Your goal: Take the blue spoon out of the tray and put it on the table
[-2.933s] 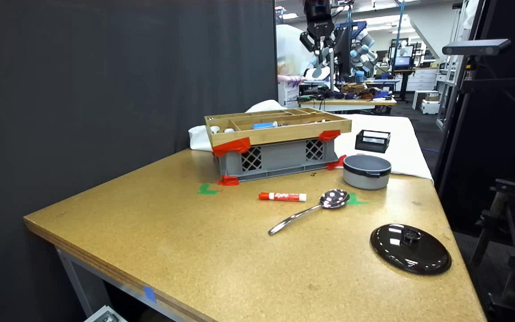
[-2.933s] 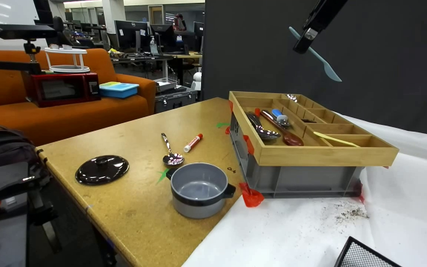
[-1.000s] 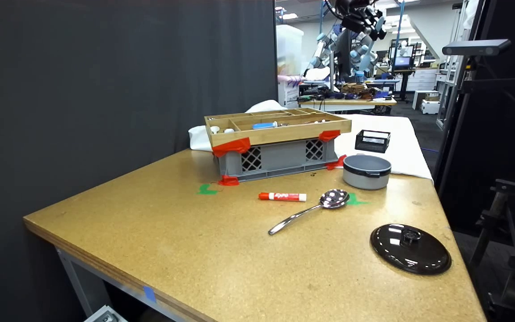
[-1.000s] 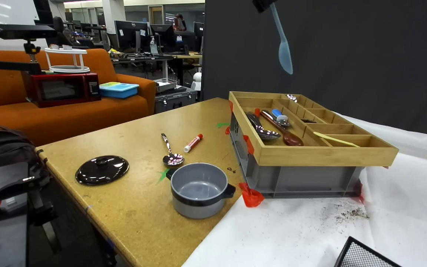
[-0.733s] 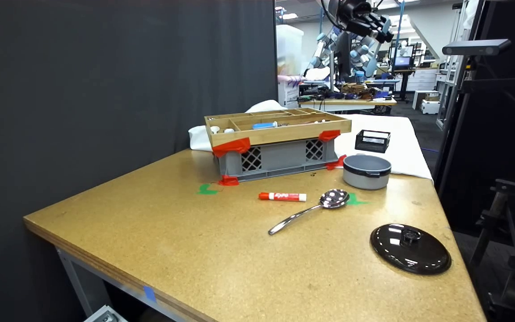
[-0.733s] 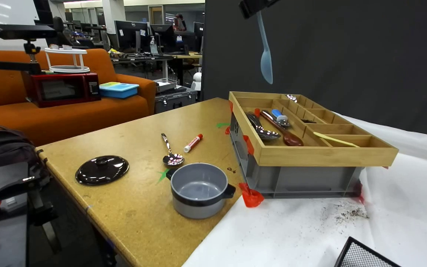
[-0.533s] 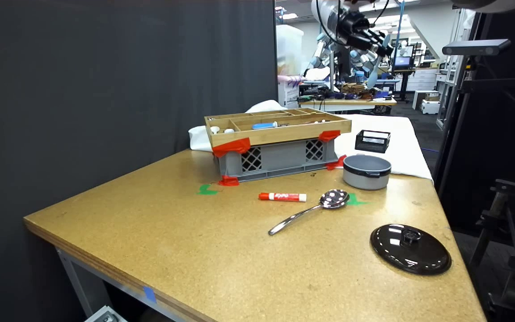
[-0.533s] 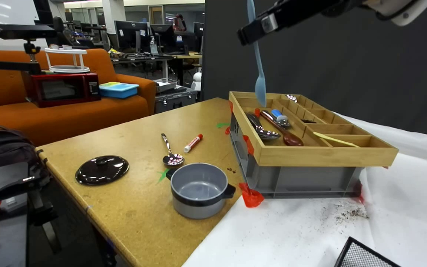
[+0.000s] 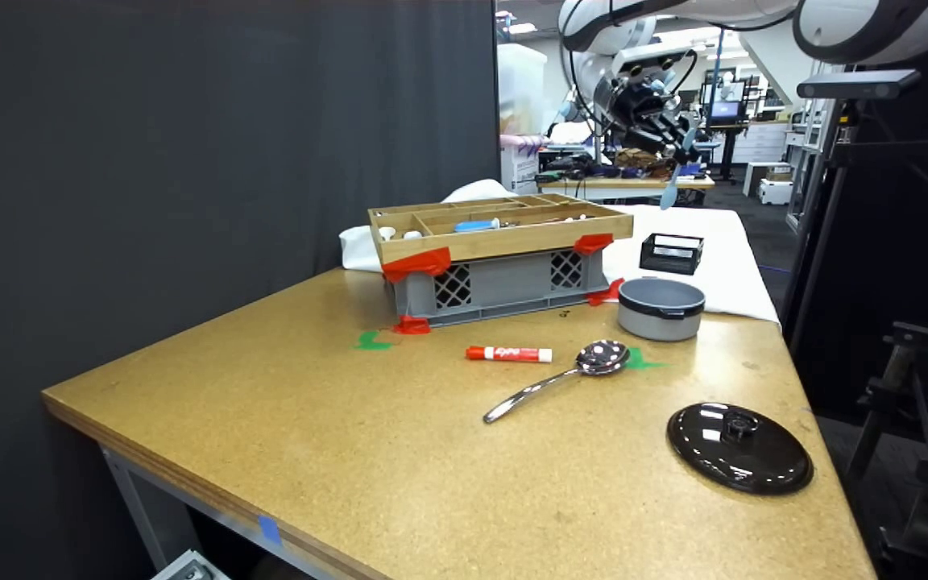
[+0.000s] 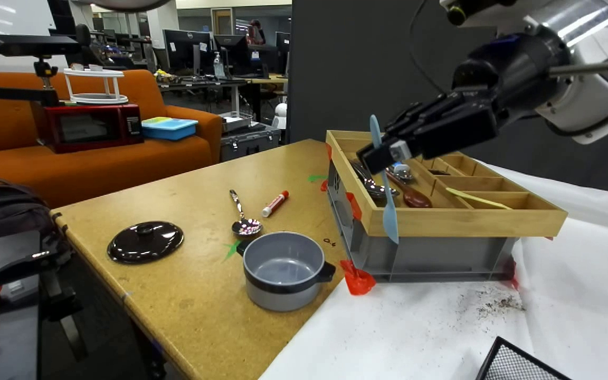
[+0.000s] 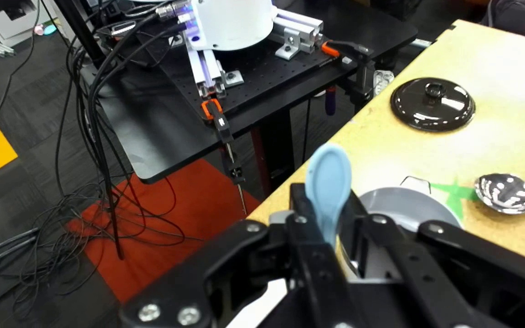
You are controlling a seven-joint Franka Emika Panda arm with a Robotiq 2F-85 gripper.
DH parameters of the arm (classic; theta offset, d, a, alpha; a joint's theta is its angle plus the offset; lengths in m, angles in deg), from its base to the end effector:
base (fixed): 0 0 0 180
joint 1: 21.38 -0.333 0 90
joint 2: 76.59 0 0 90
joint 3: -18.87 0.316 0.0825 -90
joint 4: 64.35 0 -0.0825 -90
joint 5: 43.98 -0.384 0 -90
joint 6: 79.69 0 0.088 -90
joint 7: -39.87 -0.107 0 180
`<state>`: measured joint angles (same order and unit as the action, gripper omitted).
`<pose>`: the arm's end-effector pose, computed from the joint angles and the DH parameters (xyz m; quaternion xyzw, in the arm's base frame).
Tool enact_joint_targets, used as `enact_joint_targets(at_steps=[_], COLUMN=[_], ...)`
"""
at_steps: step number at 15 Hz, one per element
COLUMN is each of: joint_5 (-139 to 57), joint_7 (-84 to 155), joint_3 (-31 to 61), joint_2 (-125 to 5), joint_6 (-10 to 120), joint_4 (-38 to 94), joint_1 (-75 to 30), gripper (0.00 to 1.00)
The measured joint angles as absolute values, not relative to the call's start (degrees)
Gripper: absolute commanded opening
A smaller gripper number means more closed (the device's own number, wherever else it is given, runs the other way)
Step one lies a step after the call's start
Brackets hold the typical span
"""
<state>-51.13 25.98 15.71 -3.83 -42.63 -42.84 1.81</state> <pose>0.6198 -0.2629 0.2702 -0.8339 0.2734 0.4732 0.0762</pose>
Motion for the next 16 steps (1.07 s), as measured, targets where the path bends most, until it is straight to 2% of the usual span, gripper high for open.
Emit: enact_joint_targets(at_steps=[2,4,5,6,9,15,16], joint_5=[-50.68,-50.17,-49.94,-49.79,-49.57,-49.57,-49.57], joint_7=[25.98,25.99,25.99,25.99,25.87,25.72,25.55], joint_3=[15.46,15.38,15.31,15.20,15.12,15.12,15.12], joint_2=[-2.10,-0.42,0.37,1.09,2.47,1.29,0.59], joint_6=[-39.64,-36.82,-35.62,-34.55,-32.70,-32.56,-32.73], joint_4=[-42.85,-42.85,-42.88,-42.87,-42.89,-43.33,-43.33], joint_1=[2.08,2.27,2.34,2.42,2.92,3.77,3.79], gripper=[0.05,0.14,0.32,0.44,0.57,1.00,0.99])
